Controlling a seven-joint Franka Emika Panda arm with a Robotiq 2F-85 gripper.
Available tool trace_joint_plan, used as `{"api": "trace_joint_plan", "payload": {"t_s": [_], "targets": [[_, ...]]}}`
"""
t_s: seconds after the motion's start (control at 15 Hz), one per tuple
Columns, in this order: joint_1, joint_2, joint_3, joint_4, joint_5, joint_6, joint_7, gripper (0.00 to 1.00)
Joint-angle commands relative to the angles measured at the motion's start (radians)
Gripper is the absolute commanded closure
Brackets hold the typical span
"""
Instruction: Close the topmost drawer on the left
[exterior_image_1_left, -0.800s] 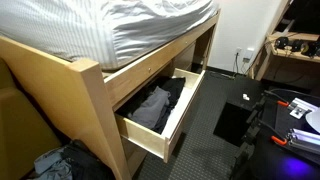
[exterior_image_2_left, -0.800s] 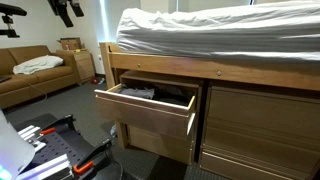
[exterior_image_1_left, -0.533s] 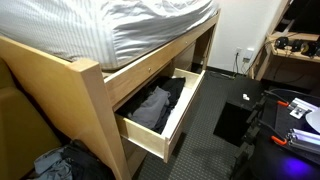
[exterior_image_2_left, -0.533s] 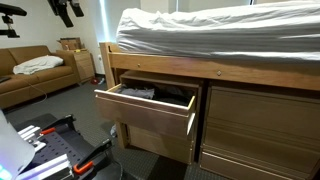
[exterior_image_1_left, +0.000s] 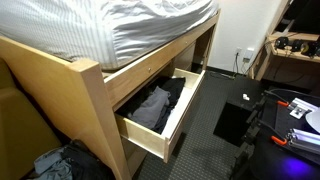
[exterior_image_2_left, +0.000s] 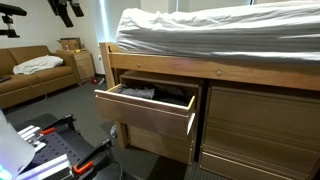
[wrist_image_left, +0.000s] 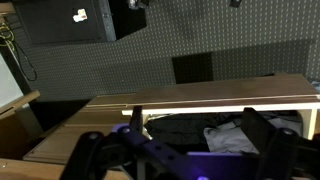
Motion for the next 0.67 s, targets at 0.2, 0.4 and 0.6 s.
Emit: {"api": "trace_joint_plan", "payload": {"t_s": [0.2,0.4,0.6], "targets": [[0.028,0.224,-0.017,-0.005,0.067,0.058,-0.002,0.0],[0.046,0.385,-0.012,-0.014,0.122,0.084,0.011,0.0],[0.004,0.586,0.027,-0.019,0.179,0.132,0.001,0.0]]}}
